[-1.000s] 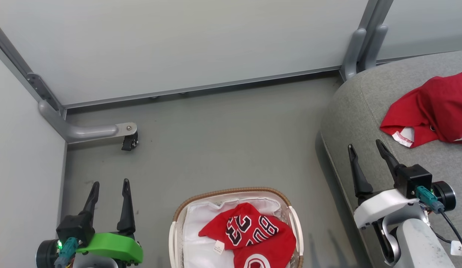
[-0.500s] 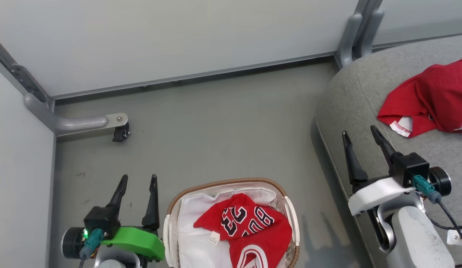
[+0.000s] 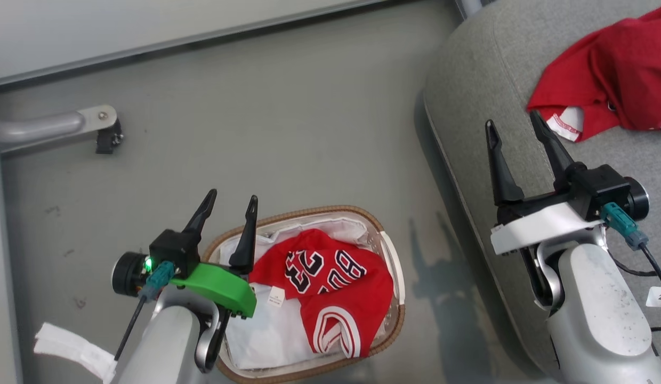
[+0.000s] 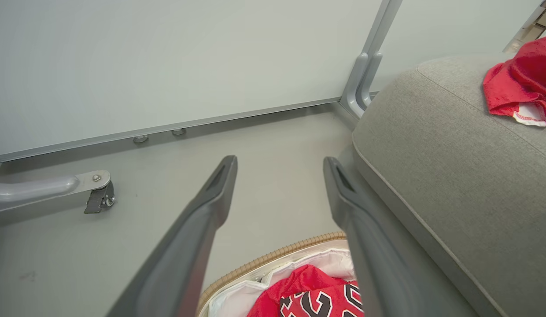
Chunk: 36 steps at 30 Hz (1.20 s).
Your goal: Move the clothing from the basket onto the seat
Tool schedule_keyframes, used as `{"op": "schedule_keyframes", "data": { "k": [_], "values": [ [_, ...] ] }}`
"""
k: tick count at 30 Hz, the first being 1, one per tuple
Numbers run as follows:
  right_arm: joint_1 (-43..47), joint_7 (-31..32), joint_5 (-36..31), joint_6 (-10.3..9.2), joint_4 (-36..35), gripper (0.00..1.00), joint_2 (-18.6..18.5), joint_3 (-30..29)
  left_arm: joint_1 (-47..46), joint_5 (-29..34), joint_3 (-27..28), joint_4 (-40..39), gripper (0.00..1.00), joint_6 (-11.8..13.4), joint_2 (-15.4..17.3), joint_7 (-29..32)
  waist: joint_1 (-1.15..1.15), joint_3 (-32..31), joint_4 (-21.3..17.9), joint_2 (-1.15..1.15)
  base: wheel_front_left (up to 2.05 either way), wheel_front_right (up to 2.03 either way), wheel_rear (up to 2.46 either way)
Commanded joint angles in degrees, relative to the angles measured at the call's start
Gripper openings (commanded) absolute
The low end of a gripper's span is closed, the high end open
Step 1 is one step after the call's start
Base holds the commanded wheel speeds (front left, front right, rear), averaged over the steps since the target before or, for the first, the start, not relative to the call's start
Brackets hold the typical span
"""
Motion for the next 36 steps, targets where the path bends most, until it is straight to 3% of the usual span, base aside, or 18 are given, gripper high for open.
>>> {"op": "schedule_keyframes", "data": {
  "k": [1,16,36],
  "values": [
    [-1.1,-0.1,0.6,-0.08,-0.8,1.00,0.0,0.3,-2.3,-0.6,-0.9,0.8,1.00,-0.2,1.2,0.0,0.00,6.9,-4.7,0.00,0.00,0.00,0.00],
    [-6.9,-0.1,4.1,-0.08,-5.4,1.00,0.0,0.8,-16.1,-7.9,-16.9,11.9,1.00,-0.2,7.1,0.0,0.00,20.2,-8.7,0.00,0.00,0.00,0.00],
    [-9.9,-0.1,8.3,-0.08,-9.4,1.00,0.0,3.3,-29.0,-19.7,-42.5,23.0,1.00,-0.2,13.1,0.0,0.00,30.4,-12.7,0.00,0.00,0.00,0.00]
  ]
}}
